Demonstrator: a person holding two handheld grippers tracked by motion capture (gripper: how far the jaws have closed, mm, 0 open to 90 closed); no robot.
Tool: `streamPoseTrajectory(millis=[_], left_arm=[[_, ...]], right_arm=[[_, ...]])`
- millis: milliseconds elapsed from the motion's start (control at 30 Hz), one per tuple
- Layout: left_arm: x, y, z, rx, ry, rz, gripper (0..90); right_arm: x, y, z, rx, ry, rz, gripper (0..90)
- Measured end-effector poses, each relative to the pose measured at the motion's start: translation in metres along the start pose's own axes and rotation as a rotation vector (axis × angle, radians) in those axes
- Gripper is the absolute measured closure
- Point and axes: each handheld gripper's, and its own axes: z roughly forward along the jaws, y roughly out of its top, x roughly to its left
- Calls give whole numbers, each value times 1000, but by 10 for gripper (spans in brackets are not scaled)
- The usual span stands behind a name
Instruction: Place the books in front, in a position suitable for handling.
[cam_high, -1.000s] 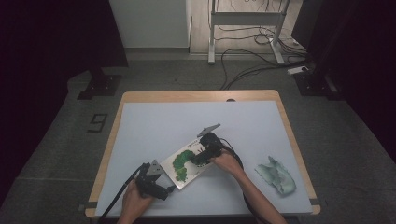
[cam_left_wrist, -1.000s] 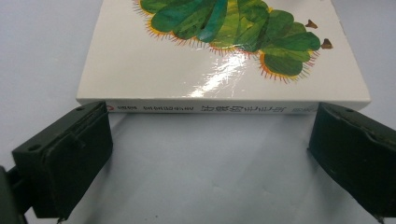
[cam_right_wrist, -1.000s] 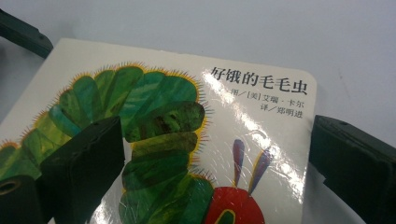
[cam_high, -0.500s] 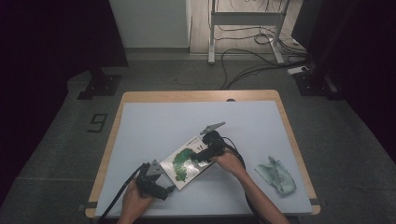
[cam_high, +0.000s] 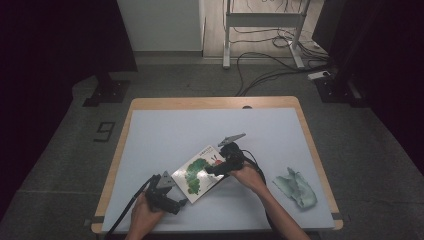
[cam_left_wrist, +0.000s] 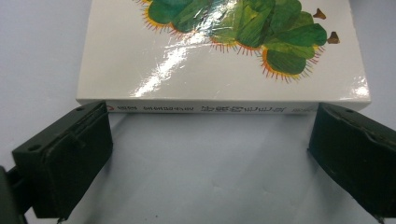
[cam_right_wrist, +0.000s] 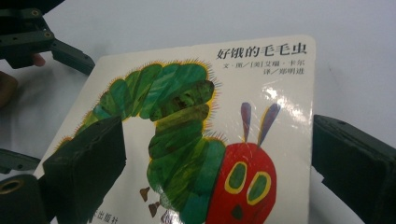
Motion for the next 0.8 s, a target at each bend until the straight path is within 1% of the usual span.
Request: streamPoseTrajectory(millis=[33, 67, 100, 167, 267, 367, 400, 500, 533, 567, 667, 733, 800], left_arm=[[0, 0, 0, 2, 1, 3, 0], [0, 0, 0, 2, 1, 2, 0], [0, 0, 0, 2, 0, 3, 0], [0, 0, 0, 2, 1, 4, 0], [0, 0, 0, 2, 1, 3, 0], [0, 0, 0, 1, 1, 2, 0], [0, 0, 0, 1, 1, 2, 0], [0, 0, 0, 2, 1, 2, 0], [0, 0, 0, 2, 1, 2, 0], [0, 0, 0, 2, 1, 2, 0], [0, 0, 0, 2, 1, 1, 0], [0, 0, 0, 4, 2, 2, 0], [0, 0, 0, 3, 2, 0, 0]], right_arm=[[0, 0, -1, 0, 11, 0, 60], [0, -1, -1, -1, 32, 6, 54], [1, -2, -1, 0, 38, 9, 61], [4, -2, -1, 5, 20, -2, 63], [6, -2, 1, 37, -11, -38, 77], [2, 0, 3, 73, -25, -64, 131], [1, 1, 4, 86, -25, -71, 134], [-3, 8, 6, 98, -9, -86, 151], [-5, 11, 6, 88, 15, -89, 151], [-6, 13, 6, 90, 24, -91, 153], [-8, 20, 7, 103, 53, -109, 178], [-8, 26, 7, 122, 73, -123, 206], [-8, 29, 7, 128, 83, -121, 230]])
